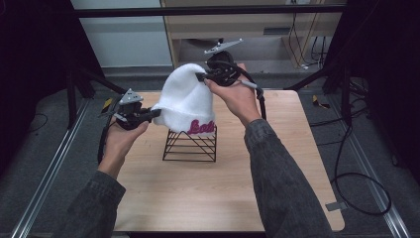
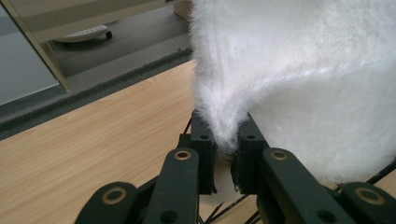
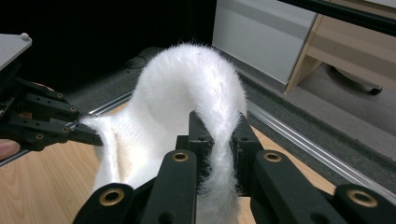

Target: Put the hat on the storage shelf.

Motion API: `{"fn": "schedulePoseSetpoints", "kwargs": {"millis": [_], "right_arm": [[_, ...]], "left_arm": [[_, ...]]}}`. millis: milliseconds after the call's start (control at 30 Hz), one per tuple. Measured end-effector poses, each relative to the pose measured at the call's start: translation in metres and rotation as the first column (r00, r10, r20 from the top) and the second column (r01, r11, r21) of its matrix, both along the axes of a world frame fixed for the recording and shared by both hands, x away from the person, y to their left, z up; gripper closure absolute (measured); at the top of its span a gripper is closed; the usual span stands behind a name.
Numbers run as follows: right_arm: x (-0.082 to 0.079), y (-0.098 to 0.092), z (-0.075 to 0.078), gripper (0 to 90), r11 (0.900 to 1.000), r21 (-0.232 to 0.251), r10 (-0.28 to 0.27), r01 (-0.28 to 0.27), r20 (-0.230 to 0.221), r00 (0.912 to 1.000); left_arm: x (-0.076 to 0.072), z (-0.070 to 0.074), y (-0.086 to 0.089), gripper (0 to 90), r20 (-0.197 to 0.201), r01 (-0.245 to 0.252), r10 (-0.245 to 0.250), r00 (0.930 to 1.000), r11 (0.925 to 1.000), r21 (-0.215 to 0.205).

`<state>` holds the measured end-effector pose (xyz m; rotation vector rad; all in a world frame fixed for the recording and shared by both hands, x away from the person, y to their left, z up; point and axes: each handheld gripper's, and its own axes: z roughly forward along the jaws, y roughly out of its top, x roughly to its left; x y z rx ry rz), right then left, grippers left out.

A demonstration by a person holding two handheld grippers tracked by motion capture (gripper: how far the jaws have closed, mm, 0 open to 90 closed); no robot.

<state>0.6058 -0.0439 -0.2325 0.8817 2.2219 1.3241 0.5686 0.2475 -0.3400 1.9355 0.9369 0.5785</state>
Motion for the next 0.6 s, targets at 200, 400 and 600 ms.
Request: {"fn": "schedulePoseSetpoints", "kwargs": {"millis": [200, 400, 600], "right_arm": [[0.001, 0.002, -0.006, 82.7, 1.000, 0.004, 0.010, -0.010, -0.001, 0.9999], [-0.001, 0.005, -0.011, 82.7, 1.000, 0.008, 0.022, -0.022, -0.007, 0.9997], [-0.016, 0.004, -0.015, 82.6, 0.999, -0.007, 0.048, -0.048, -0.004, 0.9988]], "left_arm": [[0.000, -0.007, 0.001, 81.0, -0.005, -0.005, 0.005, 1.0000, 1.0000, 0.008], [0.000, -0.012, 0.004, 81.0, -0.009, -0.011, 0.011, 0.9999, 0.9999, 0.003], [-0.013, -0.020, 0.006, 81.0, -0.008, 0.009, -0.009, 0.9999, 1.0000, 0.001]]}}
